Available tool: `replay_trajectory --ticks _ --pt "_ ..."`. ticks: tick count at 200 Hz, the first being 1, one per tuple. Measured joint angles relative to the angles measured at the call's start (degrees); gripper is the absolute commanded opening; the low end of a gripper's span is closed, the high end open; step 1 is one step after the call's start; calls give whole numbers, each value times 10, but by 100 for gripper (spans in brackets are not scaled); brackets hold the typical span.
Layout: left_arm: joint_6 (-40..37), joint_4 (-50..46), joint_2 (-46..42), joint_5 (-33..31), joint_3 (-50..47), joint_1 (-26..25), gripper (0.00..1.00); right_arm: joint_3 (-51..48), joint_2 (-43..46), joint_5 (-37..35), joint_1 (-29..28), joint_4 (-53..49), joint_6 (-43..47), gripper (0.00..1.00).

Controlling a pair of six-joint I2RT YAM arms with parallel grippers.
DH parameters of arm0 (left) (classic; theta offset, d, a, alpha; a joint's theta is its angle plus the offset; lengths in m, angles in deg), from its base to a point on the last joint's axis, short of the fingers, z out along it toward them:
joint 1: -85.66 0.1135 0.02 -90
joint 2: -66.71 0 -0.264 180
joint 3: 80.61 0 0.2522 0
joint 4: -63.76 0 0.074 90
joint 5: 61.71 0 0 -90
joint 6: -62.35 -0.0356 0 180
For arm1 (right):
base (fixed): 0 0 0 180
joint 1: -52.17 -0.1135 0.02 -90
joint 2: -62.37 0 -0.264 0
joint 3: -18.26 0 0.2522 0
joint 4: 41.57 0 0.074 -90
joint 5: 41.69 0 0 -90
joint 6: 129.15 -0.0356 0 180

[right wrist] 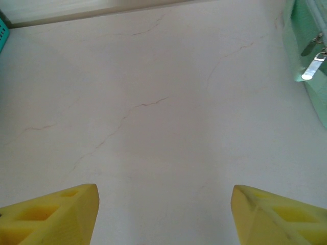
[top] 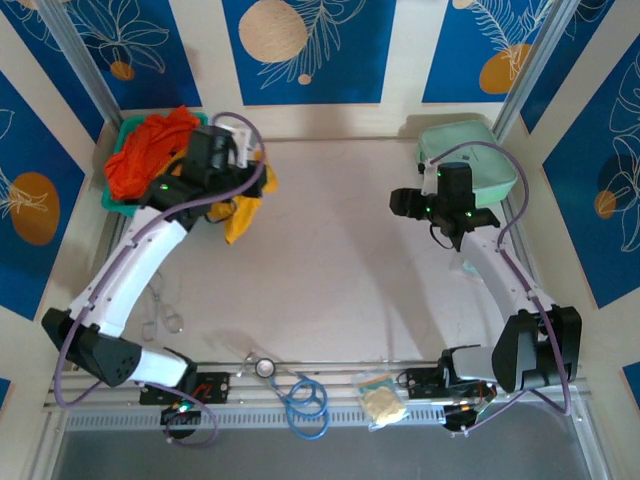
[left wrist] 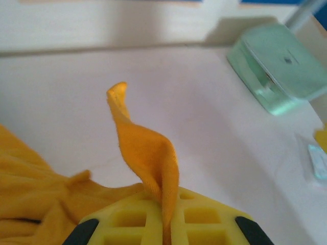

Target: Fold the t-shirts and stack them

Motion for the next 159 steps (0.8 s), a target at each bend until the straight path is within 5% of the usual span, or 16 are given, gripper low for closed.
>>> replay_trajectory --ticks 75,92,106,131,138,159 --pt "70 148 207 -8 -50 -188 0 -15 9 -35 42 -23 -40 74" --pt "80 176 254 3 -50 -209 38 -15 12 -39 49 -36 -44 74" --pt "90 201 275 24 -50 -217 58 -15 14 -42 52 -50 -49 74" --pt "95 228 280 39 -47 -223 74 -15 15 -38 54 -87 -71 73" --pt "90 228 278 32 -43 -223 86 -15 15 -34 52 -99 -79 73" --pt "75 204 258 -17 -38 -222 90 -15 15 -21 17 -134 -110 70"
